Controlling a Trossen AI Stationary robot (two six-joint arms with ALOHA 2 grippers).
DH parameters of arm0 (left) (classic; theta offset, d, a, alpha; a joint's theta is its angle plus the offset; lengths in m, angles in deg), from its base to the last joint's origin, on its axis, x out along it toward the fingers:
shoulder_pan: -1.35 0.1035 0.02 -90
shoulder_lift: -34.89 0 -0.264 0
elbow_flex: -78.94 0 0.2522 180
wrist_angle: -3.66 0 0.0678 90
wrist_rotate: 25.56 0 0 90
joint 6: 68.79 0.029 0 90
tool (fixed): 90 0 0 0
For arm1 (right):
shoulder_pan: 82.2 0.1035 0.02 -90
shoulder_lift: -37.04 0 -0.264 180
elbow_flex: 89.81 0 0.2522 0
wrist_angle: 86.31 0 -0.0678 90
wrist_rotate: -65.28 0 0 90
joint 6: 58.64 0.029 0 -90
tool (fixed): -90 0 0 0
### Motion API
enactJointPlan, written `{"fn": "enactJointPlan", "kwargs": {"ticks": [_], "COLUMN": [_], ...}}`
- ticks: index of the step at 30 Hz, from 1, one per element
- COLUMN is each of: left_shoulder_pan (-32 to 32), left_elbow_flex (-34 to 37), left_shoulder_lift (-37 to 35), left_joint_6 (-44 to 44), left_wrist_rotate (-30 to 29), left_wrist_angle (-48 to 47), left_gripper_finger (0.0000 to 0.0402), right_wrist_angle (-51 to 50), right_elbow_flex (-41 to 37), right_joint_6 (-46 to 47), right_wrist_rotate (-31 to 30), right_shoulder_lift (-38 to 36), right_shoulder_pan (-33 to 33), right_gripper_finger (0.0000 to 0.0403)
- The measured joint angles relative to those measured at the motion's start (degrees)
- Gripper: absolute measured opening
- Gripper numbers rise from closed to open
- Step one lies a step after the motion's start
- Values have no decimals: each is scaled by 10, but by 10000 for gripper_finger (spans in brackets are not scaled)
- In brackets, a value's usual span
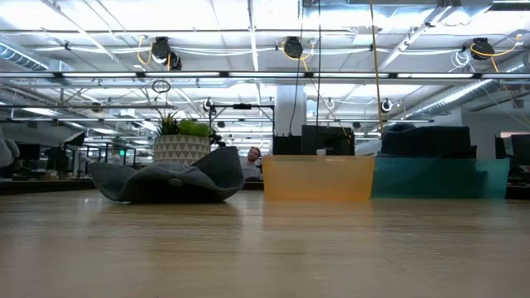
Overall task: Pick & Place hat
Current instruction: Put the bottom right gray cap in the orange bin
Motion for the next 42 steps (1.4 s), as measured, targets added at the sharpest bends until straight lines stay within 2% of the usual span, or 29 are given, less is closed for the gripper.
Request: {"fn": "enactJointPlan", "kwargs": {"ticks": [3, 6, 16, 20, 24, 31, 35, 42], "left_shoulder_pan": [-4, -4, -4, -4, -4, 19, 38, 49], "left_elbow_flex": [0, 0, 0, 0, 0, 0, 0, 0], "left_shoulder_lift": [-3, -6, -6, -6, -6, -11, -14, -14], "left_joint_6": [0, 0, -5, -40, -94, -189, -211, -213], "left_wrist_rotate": [0, 0, 0, 0, 0, 0, 1, 18], "left_wrist_angle": [1, 1, 0, 0, 0, 0, -1, -1], "left_gripper_finger": [8, 8, 8, 15, 47, 99, 129, 170], "right_wrist_angle": [-1, 1, 4, 2, 0, -21, -71, -197], "right_elbow_flex": [0, 0, 0, 0, 0, 0, 0, 12], "right_joint_6": [1, 9, 12, 20, 20, 16, 16, 7], "right_wrist_rotate": [0, 0, 2, 3, 5, 65, 99, 207], "right_shoulder_lift": [0, 0, 0, -5, -18, -62, -90, -102], "right_shoulder_pan": [0, 0, 0, 0, 0, -23, -49, -98], "right_gripper_finger": [304, 269, 77, 11, 6, 4, 3, 2]}}
